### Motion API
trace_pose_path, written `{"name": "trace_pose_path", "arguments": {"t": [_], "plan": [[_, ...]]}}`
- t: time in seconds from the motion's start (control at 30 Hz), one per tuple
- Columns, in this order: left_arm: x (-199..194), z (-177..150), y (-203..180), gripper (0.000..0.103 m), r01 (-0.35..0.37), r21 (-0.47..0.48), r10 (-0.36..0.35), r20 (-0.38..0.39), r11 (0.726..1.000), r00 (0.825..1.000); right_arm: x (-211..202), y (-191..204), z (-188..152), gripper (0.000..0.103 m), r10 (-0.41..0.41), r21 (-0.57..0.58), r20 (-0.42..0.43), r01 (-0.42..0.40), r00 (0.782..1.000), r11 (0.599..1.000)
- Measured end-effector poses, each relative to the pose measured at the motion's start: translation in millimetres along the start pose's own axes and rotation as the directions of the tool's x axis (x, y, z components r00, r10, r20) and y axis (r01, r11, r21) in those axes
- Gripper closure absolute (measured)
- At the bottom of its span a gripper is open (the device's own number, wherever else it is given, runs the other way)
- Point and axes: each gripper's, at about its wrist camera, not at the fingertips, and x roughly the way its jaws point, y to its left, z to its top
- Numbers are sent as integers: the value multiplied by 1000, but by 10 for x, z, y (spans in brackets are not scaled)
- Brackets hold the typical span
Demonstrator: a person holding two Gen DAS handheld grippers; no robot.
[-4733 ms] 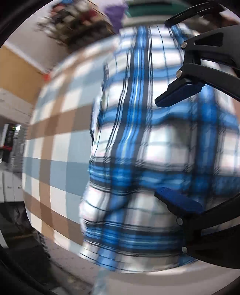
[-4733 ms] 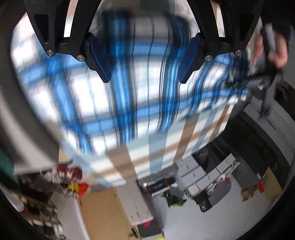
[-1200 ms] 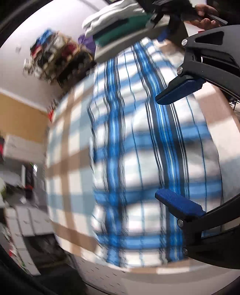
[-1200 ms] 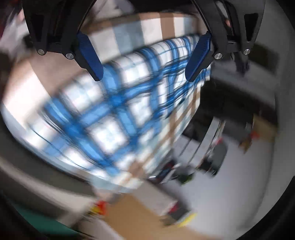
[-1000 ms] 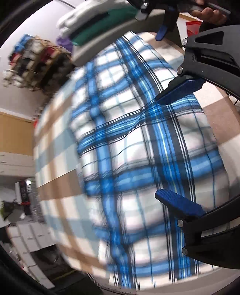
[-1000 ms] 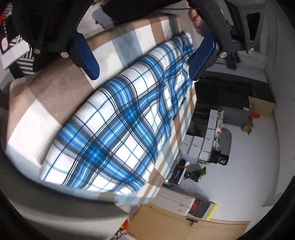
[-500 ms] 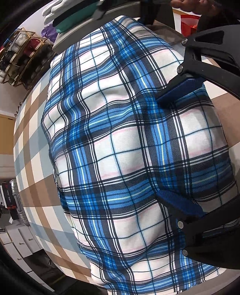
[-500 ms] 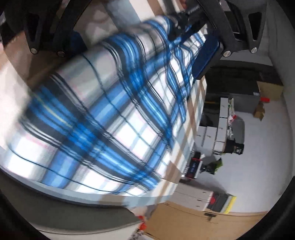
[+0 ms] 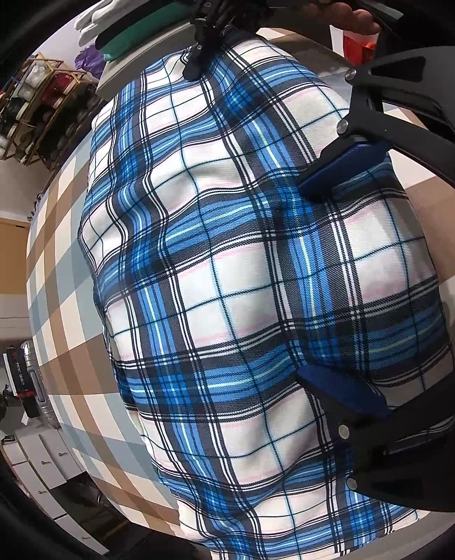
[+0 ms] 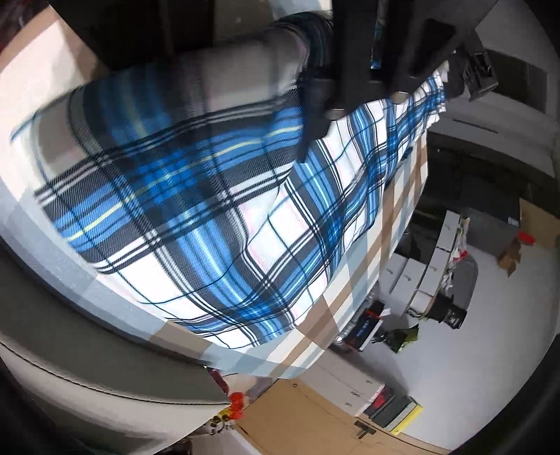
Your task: Fold large clothes
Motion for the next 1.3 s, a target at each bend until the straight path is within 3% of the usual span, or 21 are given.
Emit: {"name": "trace_pose_path", "arguments": {"t": [0.1,0.23,0.43,0.57,0.63,0.67,0.7,0.73,0.77,0.8,0.87,0.93,1.0,1.07,1.1,1.17,1.23,1.27,1.3], "plan": [[5,5,-29,7,3,3,-3,7,1000,1000,-114,262,21,92,-45,-185,40,52,998,981],[28,49,-119,7,-2,14,2,14,1000,1000,-246,673,32,92,-156,-465,72,172,985,868],[116,215,-516,7,36,54,-37,25,998,999,-523,867,157,95,-219,-607,173,279,960,744],[171,351,-932,7,103,98,-109,54,990,993,-799,1043,267,96,-248,-677,269,366,931,639],[182,437,-1120,7,209,121,-217,64,971,974,-954,1232,297,96,-241,-708,323,403,915,580],[179,483,-1173,7,276,124,-284,49,953,958,-1047,1404,257,97,-229,-738,361,427,904,522],[165,526,-1189,7,349,108,-353,28,931,935,-1050,1522,238,97,-219,-757,381,439,898,484],[126,564,-1149,8,415,77,-416,4,907,909,-1070,1712,126,97,-207,-792,406,456,890,406],[60,587,-1056,8,435,42,-436,9,899,900,-1044,1841,35,97,-199,-812,419,464,886,354],[-41,591,-900,8,425,-9,-424,43,905,904,-1002,1981,-116,97,-183,-830,439,475,880,294],[-307,541,-385,8,377,-132,-361,128,917,924,-832,2195,-411,97,-149,-875,404,429,902,224],[-523,426,145,7,371,-209,-339,175,905,924,-605,2346,-836,97,-114,-913,362,376,925,159],[-685,237,676,7,354,-270,-311,187,895,932,-410,2419,-1296,97,-68,-928,364,368,929,56],[-751,79,1040,7,322,-314,-278,177,893,944,-126,2432,-1803,97,-70,-952,306,306,949,-17],[-769,-17,1257,7,286,-341,-241,169,895,956,-2,2402,-1990,97,-78,-960,280,279,957,-29],[-758,-154,1505,7,256,-376,-213,153,891,965,317,2283,-2326,97,-137,-983,181,181,974,-14],[-741,-308,1678,8,252,-406,-220,125,879,967,619,2140,-2543,84,-226,-989,145,145,963,-15],[-774,-371,1715,8,249,-423,-214,128,871,968,680,2098,-2579,68,-236,-990,136,137,962,-9],[-827,-409,1738,8,250,-435,-208,141,865,968,656,2081,-2579,65,-208,-988,147,151,967,5]]}}
